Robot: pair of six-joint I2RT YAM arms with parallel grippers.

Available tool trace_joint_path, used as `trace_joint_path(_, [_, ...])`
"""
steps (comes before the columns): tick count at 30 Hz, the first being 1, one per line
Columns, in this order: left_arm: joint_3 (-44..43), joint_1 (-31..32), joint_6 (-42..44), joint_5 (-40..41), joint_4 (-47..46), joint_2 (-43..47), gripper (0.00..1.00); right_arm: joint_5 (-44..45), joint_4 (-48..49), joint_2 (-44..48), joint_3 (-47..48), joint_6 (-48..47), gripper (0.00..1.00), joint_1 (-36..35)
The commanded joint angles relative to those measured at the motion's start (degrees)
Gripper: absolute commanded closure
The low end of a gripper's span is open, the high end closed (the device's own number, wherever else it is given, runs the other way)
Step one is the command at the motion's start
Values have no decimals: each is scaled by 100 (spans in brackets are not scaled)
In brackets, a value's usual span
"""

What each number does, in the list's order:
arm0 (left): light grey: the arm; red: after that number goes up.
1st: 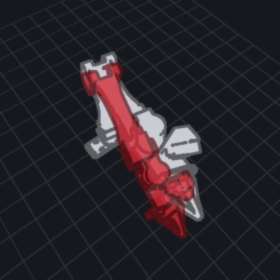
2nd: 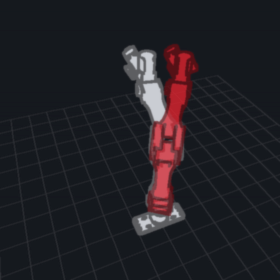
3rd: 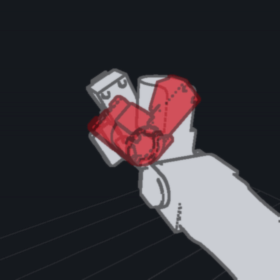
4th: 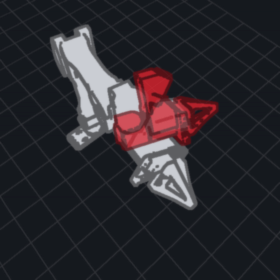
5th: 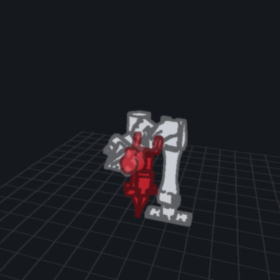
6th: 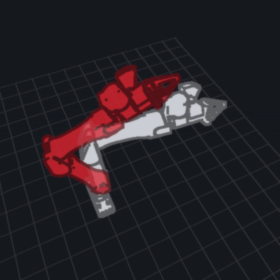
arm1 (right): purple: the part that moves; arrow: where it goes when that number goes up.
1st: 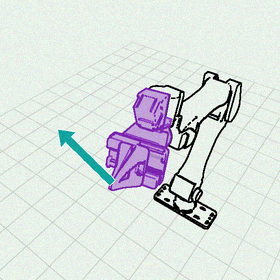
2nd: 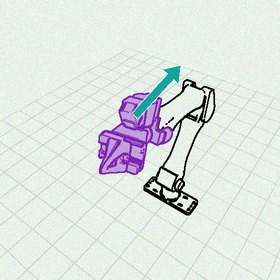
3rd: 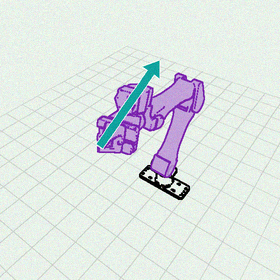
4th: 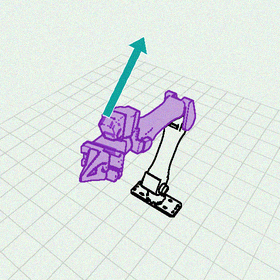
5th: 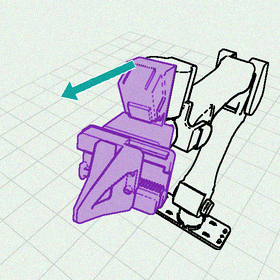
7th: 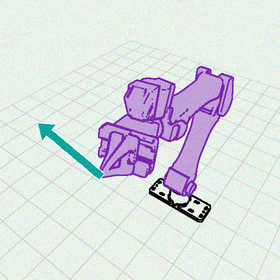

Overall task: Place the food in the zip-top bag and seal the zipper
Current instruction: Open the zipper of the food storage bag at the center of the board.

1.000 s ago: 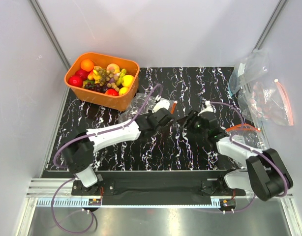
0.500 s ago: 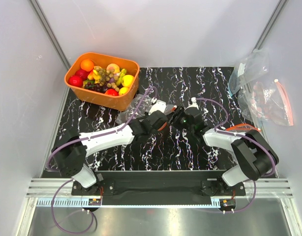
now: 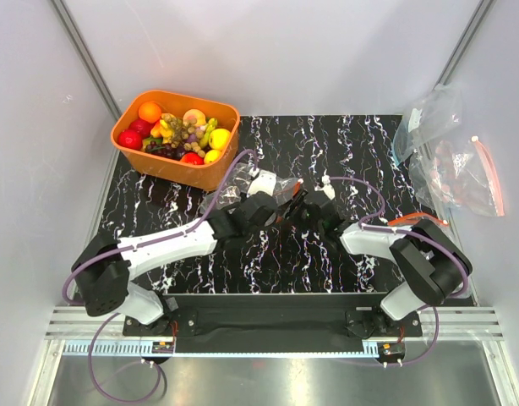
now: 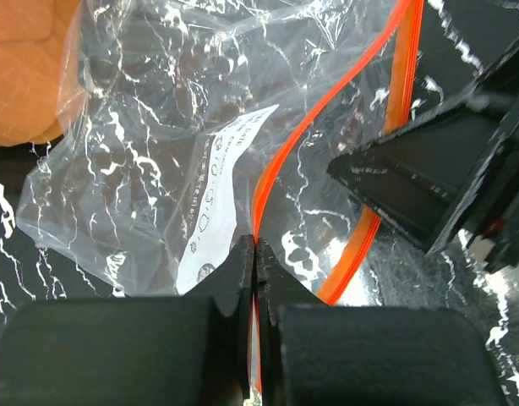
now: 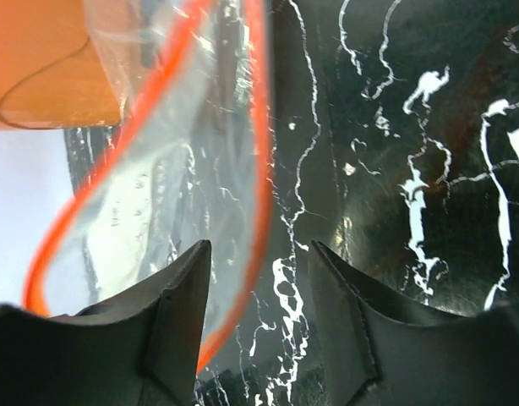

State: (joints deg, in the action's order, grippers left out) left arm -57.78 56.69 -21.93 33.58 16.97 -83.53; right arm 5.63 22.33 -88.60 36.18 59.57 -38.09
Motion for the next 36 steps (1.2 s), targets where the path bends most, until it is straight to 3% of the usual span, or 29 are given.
trace_joint_path(1, [91,0,22,271,-423,266,100,421,-132,53,196,134,44,-155])
trace_joint_path(4, [91,0,14,394,-405,267,100,579,-123,71,170,160,54,-261])
trace_joint_path(7, [170,18,5,430,-475,319,100,659,-211,88,205,116,74,-270])
trace_joint_path(8, [188,9,14,438,-493,346,100,694,-359,158,257,64,88,-270])
trace_joint_path(10, [240,9,49,421,-563,416,100,939,-754,290,389,-173,99,-270])
trace_joint_path(13, [31,9,31,325,-363,425,100,1335,-1877,807,862,-892,100,-270])
trace_joint_path(14, [-57,9,-12,289,-274,416,100,1484,-2812,887,1290,-1051,100,-270])
trace_joint_path(18, [-479,9,-153,-262,51,565,100,2090,-4585,1291,2277,-1903,100,-270])
trace_joint_path(22, [-883,9,-381,-773,236,662,100,2241,-6395,1258,3401,-2292,100,-270])
trace_joint_path(24, [-1059,9,-417,-1116,280,680,87,2040,-7205,1178,4009,-2545,100,-278])
trace_joint_path(25, [-1095,9,-417,-1204,272,688,62,1978,-7381,1126,4263,-2590,100,-270])
trace_joint_path(27, [-1156,9,-382,-1494,202,724,39,1724,-7594,1230,4336,-2652,100,-270])
trace_joint_path(30, [-1279,9,-373,-1749,149,698,32,1468,-7410,1450,4213,-2635,100,-270])
trace_joint_path(36, [-1719,9,-320,-2294,333,311,31,1318,-7567,1547,4256,-2705,100,-270])
